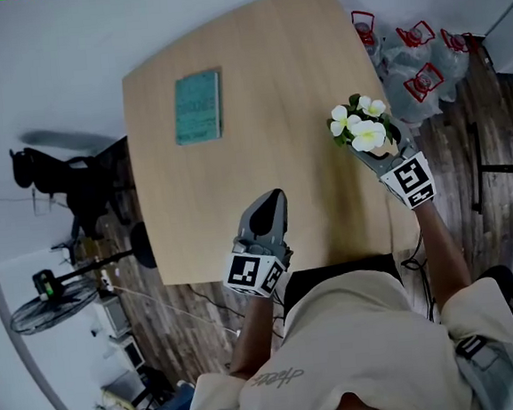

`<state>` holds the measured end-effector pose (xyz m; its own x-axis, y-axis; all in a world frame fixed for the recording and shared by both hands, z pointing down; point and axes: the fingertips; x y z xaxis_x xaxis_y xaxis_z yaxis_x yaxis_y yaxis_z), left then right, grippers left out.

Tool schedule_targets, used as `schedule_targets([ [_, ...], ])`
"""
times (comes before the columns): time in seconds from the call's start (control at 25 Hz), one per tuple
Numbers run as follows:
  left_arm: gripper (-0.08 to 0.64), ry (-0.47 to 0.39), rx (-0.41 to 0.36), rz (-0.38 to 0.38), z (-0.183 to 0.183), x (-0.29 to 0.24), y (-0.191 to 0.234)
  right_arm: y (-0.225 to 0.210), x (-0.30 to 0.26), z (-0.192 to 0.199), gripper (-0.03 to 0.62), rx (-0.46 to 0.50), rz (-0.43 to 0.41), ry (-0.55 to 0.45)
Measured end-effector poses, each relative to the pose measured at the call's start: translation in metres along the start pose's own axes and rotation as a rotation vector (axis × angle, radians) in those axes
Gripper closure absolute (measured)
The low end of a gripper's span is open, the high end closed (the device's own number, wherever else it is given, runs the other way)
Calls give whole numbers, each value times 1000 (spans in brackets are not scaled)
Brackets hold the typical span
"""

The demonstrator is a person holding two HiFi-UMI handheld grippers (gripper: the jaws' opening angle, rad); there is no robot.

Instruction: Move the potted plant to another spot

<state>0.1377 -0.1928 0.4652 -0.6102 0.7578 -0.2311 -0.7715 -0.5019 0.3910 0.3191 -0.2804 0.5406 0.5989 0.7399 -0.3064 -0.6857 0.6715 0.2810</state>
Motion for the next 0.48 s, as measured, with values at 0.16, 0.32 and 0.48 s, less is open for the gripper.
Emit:
schedule_targets([
  [0.16,541,-4,-3,37,6,12,-1,7,19,-12,247,6,45,-16],
  [0.32,541,-17,-17,69,7,29,0,23,39,-22,247,4,88,-13],
  [0.48,541,-26,-26,83,7,52,9,52,55,-33,247,-8,111,-15],
])
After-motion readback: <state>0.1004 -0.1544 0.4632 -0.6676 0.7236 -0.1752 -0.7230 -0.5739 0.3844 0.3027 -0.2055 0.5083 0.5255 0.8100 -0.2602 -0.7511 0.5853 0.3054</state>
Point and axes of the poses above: the fingertips, and each gripper's own axes: x backward along the fingers, y to its left, z out of its underside, and after that the axes turned 12 degrees about x, right-handed
